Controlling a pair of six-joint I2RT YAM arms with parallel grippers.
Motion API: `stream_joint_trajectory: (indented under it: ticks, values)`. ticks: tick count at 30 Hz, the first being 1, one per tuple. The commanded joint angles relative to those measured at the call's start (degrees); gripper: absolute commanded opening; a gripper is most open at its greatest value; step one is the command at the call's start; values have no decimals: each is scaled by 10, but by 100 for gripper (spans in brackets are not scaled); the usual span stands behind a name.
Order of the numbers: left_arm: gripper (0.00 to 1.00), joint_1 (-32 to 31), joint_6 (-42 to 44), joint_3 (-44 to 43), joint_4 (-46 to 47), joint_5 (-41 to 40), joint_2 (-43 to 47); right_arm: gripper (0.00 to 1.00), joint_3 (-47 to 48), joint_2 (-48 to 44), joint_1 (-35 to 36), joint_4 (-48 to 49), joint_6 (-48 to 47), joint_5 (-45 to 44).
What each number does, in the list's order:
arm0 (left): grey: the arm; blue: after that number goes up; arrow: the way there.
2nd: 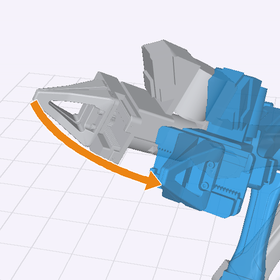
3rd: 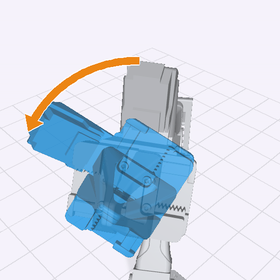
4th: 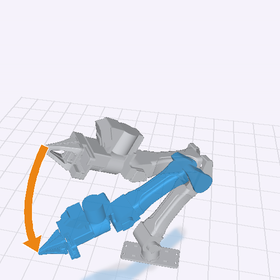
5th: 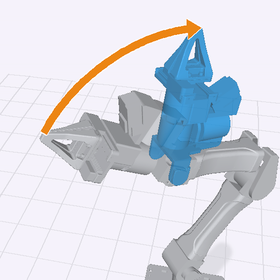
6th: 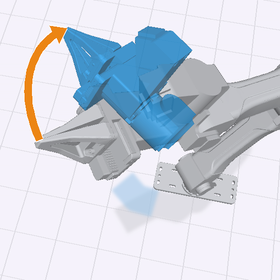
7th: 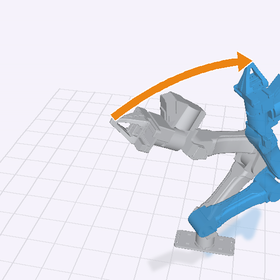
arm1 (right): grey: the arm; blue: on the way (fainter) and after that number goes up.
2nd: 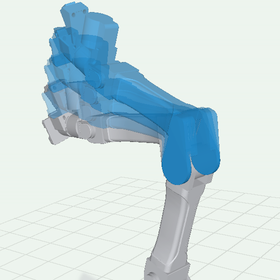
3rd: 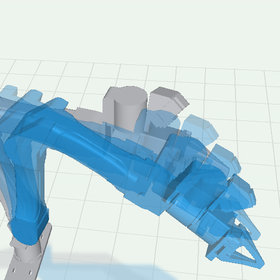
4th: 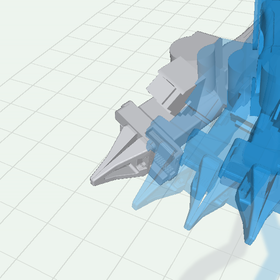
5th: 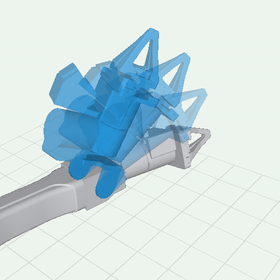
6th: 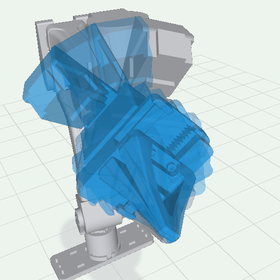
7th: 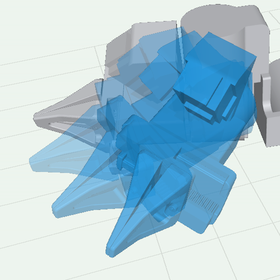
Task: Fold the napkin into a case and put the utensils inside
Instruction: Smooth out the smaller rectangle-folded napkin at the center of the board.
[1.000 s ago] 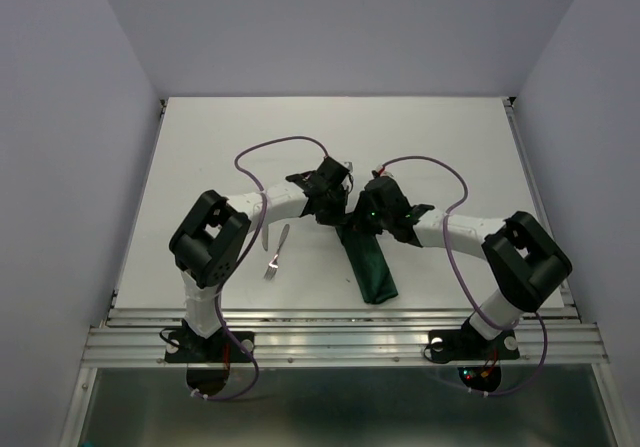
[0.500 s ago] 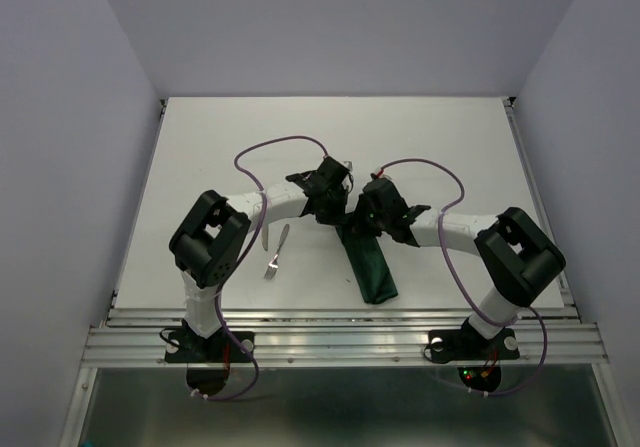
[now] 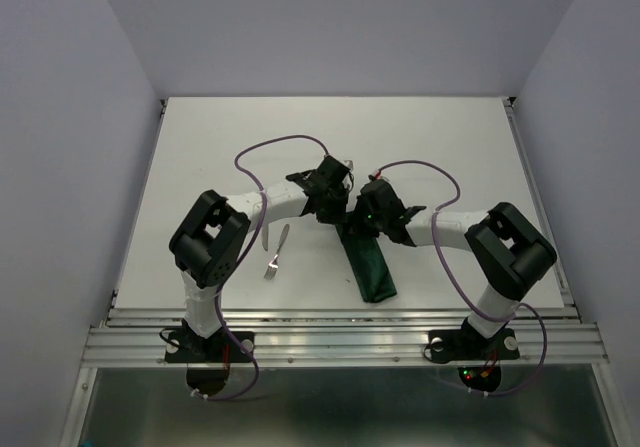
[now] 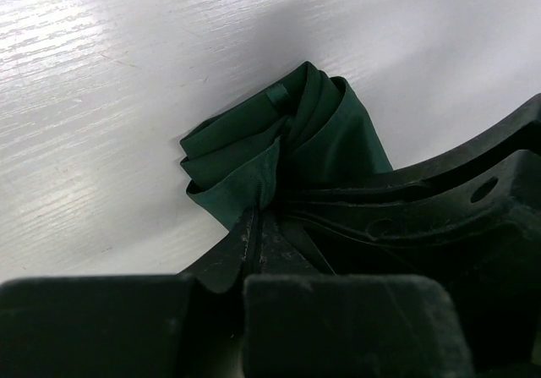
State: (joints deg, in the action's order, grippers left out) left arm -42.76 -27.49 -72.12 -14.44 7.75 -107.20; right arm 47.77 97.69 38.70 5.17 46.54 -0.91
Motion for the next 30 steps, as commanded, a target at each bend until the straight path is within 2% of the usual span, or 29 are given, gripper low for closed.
stream_joint_trajectory:
  ticks: [1, 15, 22, 24, 26, 30]
  values:
    - [0, -3, 1, -20, 5, 6, 23, 12, 0, -7, -2, 36, 3, -1]
    - [0, -3, -8, -10, 18, 50, 46, 11, 34, 41, -2, 63, -20, -9]
    - [0, -1, -13, -12, 13, 40, 31, 12, 8, -20, -2, 70, -23, -3]
    - [0, 0, -15, -14, 13, 39, 27, 16, -7, -43, -2, 80, -27, -1]
    - [0, 3, -17, -20, 11, 36, 20, 27, -18, -73, -2, 82, -32, 3]
    - [0, 6, -16, -34, 5, 33, 12, 32, -29, -112, -2, 81, -37, 4]
